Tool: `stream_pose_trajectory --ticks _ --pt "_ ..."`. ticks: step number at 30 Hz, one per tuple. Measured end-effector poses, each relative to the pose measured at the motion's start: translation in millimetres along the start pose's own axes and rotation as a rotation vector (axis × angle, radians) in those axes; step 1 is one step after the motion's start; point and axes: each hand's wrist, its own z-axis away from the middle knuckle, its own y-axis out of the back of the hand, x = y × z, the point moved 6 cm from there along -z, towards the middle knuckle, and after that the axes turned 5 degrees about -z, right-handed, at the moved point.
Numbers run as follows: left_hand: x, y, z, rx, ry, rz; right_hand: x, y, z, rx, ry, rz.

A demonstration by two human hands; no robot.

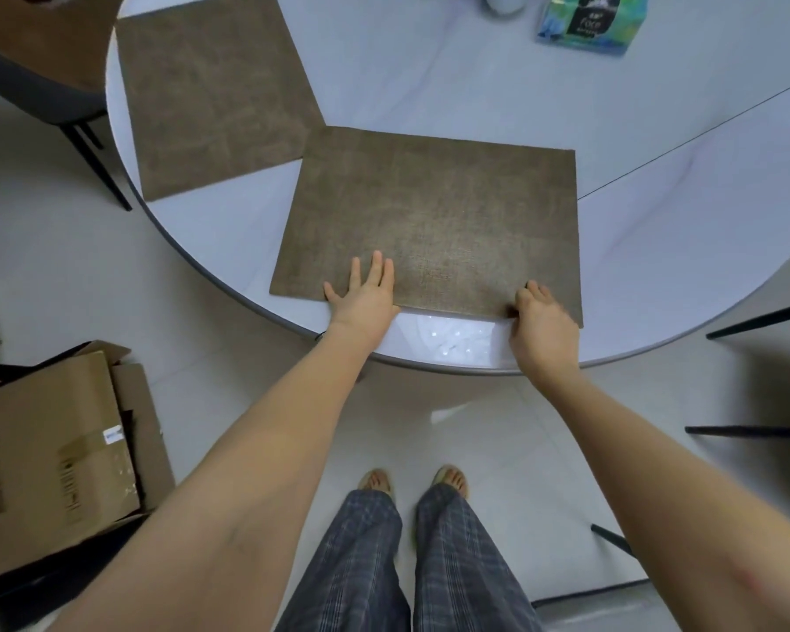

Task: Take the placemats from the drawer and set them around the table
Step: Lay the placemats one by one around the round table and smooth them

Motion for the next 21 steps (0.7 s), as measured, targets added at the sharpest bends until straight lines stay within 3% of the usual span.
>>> stream_pose_trajectory --ticks 21 --pt "4 -10 24 0.016 -0.008 0.080 6 0 22 -0.069 -0.045 0.006"
